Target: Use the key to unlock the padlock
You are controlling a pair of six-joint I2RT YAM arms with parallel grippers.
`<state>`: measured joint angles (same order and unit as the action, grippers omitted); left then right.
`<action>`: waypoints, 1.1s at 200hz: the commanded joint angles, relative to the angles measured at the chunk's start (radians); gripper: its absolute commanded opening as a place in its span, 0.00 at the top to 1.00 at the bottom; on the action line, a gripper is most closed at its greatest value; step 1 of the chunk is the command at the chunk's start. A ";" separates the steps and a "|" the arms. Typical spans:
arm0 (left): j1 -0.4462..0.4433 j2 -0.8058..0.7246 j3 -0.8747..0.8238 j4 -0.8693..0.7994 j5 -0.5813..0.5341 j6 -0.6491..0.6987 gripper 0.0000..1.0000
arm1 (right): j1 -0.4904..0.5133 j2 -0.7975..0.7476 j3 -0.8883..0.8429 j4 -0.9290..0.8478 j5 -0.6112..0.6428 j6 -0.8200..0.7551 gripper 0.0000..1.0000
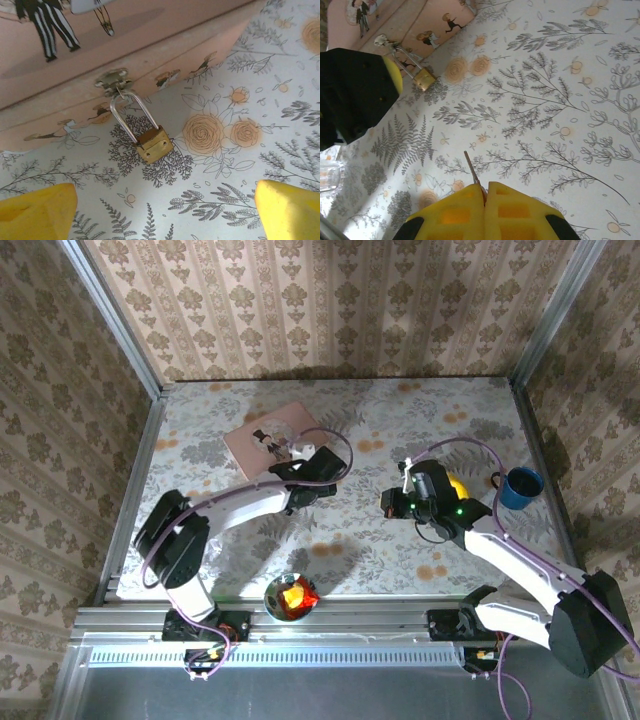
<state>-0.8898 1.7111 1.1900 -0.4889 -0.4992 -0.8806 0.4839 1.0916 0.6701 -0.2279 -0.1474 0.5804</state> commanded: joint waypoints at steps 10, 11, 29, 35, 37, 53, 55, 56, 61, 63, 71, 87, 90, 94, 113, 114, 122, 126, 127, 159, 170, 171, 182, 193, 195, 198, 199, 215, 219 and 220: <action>0.013 0.064 0.023 -0.062 -0.050 -0.137 0.11 | -0.013 -0.043 -0.018 0.007 0.039 0.006 1.00; 0.014 0.065 0.023 -0.060 -0.050 -0.139 0.11 | -0.013 -0.043 -0.017 0.008 0.040 0.006 1.00; 0.037 0.095 0.021 -0.042 -0.054 -0.187 0.14 | -0.019 -0.045 -0.029 0.020 0.037 0.008 1.00; 0.046 0.107 0.021 -0.033 -0.055 -0.194 0.14 | -0.020 -0.044 -0.031 0.027 0.036 0.010 1.00; 0.050 0.111 0.022 -0.030 -0.053 -0.197 0.15 | -0.020 -0.044 -0.033 0.029 0.035 0.011 1.00; 0.072 0.144 0.034 -0.015 -0.052 -0.205 0.17 | -0.024 -0.039 -0.039 0.048 0.025 0.016 1.00; 0.075 0.149 0.035 -0.015 -0.053 -0.204 0.17 | -0.024 -0.037 -0.039 0.049 0.024 0.017 1.00; 0.075 0.151 0.036 -0.014 -0.053 -0.204 0.17 | -0.024 -0.037 -0.039 0.050 0.024 0.018 1.00; 0.079 0.162 0.044 -0.012 -0.056 -0.202 0.18 | -0.024 -0.035 -0.041 0.058 0.019 0.019 1.00; 0.081 0.165 0.047 -0.011 -0.056 -0.202 0.18 | -0.025 -0.034 -0.041 0.061 0.018 0.019 1.00; 0.086 0.183 0.057 -0.006 -0.060 -0.190 0.18 | -0.025 -0.029 -0.041 0.067 0.012 0.022 1.00; 0.091 0.209 0.080 0.001 -0.064 -0.174 0.19 | -0.026 -0.022 -0.040 0.083 0.000 0.024 1.00; 0.093 0.214 0.083 0.003 -0.064 -0.172 0.19 | -0.027 -0.021 -0.040 0.087 -0.001 0.025 1.00; 0.092 0.218 0.088 0.007 -0.063 -0.170 0.19 | -0.027 -0.021 -0.041 0.090 -0.003 0.025 1.00; 0.096 0.246 0.104 0.021 -0.063 -0.168 0.21 | -0.027 -0.014 -0.040 0.100 -0.004 0.026 1.00; 0.096 0.248 0.104 0.023 -0.063 -0.168 0.21 | -0.027 -0.013 -0.040 0.101 -0.004 0.026 1.00; 0.098 0.259 0.111 0.033 -0.057 -0.162 0.21 | -0.027 -0.008 -0.038 0.104 -0.007 0.026 1.00; 0.100 0.264 0.116 0.038 -0.055 -0.158 0.21 | -0.028 -0.005 -0.037 0.106 -0.009 0.026 1.00; 0.102 0.266 0.117 0.039 -0.054 -0.158 0.21 | -0.028 -0.005 -0.037 0.107 -0.009 0.026 1.00; 0.120 0.308 0.142 0.048 -0.046 -0.165 0.24 | -0.030 0.021 -0.026 0.110 -0.021 0.024 1.00; 0.128 0.317 0.142 0.049 -0.040 -0.170 0.25 | -0.031 0.026 -0.020 0.110 -0.029 0.024 1.00; 0.129 0.318 0.142 0.049 -0.039 -0.170 0.25 | -0.031 0.026 -0.020 0.110 -0.030 0.024 1.00; 0.133 0.323 0.137 0.052 -0.038 -0.170 0.27 | -0.031 0.026 -0.018 0.109 -0.036 0.025 1.00; 0.134 0.322 0.129 0.060 -0.041 -0.163 0.30 | -0.031 0.021 -0.017 0.110 -0.037 0.026 1.00; 0.134 0.321 0.129 0.063 -0.041 -0.162 0.31 | -0.032 0.021 -0.017 0.110 -0.037 0.026 1.00; 0.133 0.321 0.123 0.066 -0.040 -0.161 0.33 | -0.032 0.018 -0.017 0.110 -0.037 0.027 1.00; 0.133 0.320 0.122 0.067 -0.040 -0.160 0.33 | -0.033 0.018 -0.017 0.110 -0.037 0.027 1.00; 0.134 0.317 0.102 0.087 -0.032 -0.155 0.37 | -0.034 0.013 -0.017 0.109 -0.037 0.027 1.00; 0.134 0.317 0.098 0.091 -0.030 -0.154 0.39 | -0.034 0.013 -0.017 0.110 -0.037 0.027 1.00; 0.134 0.317 0.097 0.092 -0.030 -0.154 0.40 | -0.034 0.013 -0.017 0.110 -0.037 0.027 1.00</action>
<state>-0.7555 2.0274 1.3144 -0.4164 -0.5335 -1.0435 0.4561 1.1145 0.6327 -0.1310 -0.1692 0.5995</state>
